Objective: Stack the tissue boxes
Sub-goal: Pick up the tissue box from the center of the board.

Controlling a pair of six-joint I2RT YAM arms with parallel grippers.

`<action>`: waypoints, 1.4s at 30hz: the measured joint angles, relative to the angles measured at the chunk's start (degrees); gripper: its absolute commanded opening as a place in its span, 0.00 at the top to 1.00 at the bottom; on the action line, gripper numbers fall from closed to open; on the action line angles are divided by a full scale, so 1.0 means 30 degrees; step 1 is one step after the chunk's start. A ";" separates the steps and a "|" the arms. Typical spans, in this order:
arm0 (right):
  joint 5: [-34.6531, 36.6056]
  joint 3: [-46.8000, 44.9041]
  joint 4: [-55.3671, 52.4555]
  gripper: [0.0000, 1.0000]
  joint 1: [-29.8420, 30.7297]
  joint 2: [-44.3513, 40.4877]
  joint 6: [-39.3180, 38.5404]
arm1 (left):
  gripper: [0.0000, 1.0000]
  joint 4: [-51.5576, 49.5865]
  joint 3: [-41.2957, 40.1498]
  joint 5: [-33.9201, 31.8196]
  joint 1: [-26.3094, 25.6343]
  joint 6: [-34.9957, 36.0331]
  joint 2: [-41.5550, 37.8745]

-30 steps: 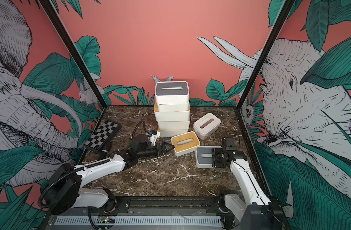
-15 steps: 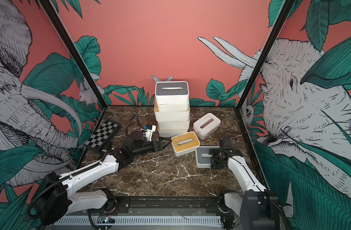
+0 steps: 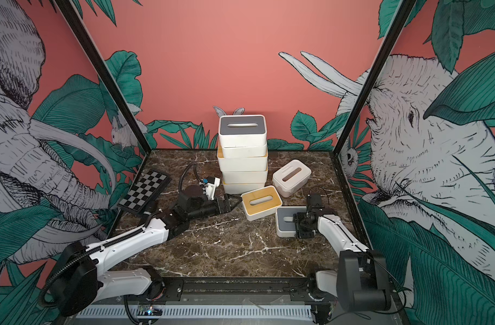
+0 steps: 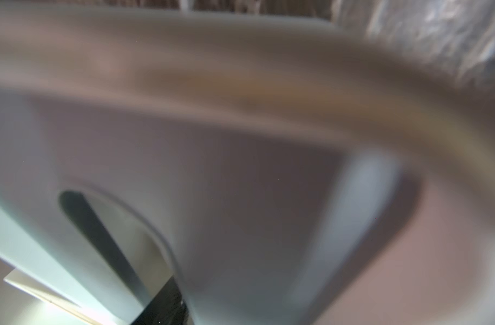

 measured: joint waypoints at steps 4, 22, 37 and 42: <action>0.0219 0.0000 0.0102 0.45 0.0000 0.0379 0.0051 | 0.01 -0.0211 0.0000 -0.0306 0.0000 0.0000 0.0000; 0.0044 -0.0029 -0.0189 0.59 0.0087 -0.0532 0.0124 | 0.01 0.1814 -0.1049 0.0175 -0.0007 -0.0219 0.0845; -0.0933 0.0780 -0.0787 0.59 0.1494 -0.3410 0.1741 | 0.00 0.9296 -0.1421 0.0299 -0.4022 0.1596 0.6929; -0.1166 0.1479 -0.0634 0.59 0.1821 -0.3985 0.2157 | 0.00 1.1744 -0.1202 0.0029 -0.4248 0.1129 0.9311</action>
